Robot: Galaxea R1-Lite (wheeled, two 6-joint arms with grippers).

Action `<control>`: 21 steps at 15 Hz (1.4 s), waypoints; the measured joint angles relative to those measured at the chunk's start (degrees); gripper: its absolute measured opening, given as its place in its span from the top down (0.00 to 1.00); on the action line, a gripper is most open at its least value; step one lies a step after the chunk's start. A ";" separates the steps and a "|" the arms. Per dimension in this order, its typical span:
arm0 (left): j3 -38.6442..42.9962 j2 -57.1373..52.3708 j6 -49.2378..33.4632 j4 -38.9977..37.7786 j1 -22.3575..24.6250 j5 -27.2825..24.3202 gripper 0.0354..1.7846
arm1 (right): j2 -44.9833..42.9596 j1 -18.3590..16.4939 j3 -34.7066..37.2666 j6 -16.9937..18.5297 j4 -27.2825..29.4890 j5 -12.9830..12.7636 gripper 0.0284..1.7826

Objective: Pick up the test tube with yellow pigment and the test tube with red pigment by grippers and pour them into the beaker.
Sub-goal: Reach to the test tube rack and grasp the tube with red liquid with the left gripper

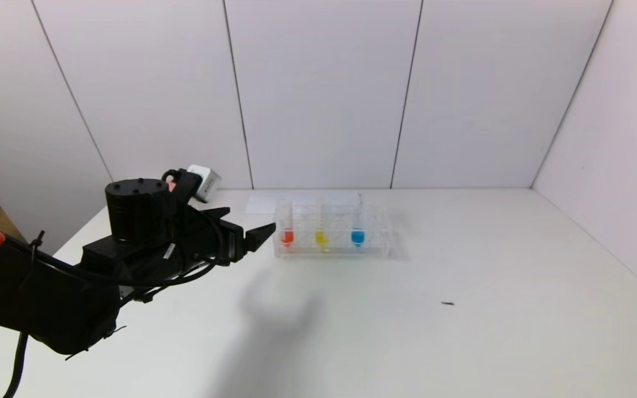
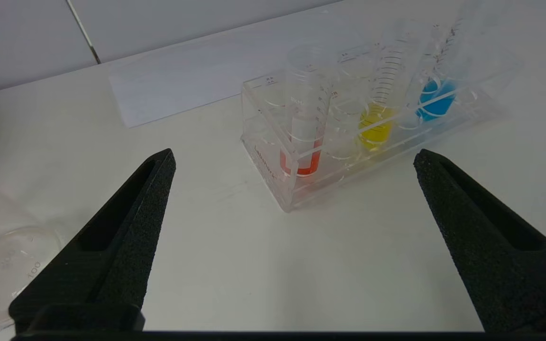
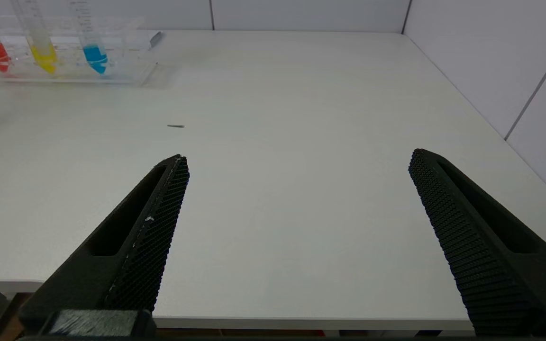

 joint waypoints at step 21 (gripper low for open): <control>-6.40 16.54 -0.83 -15.97 -2.84 1.63 0.01 | 0.00 0.00 0.00 0.02 0.00 0.00 0.05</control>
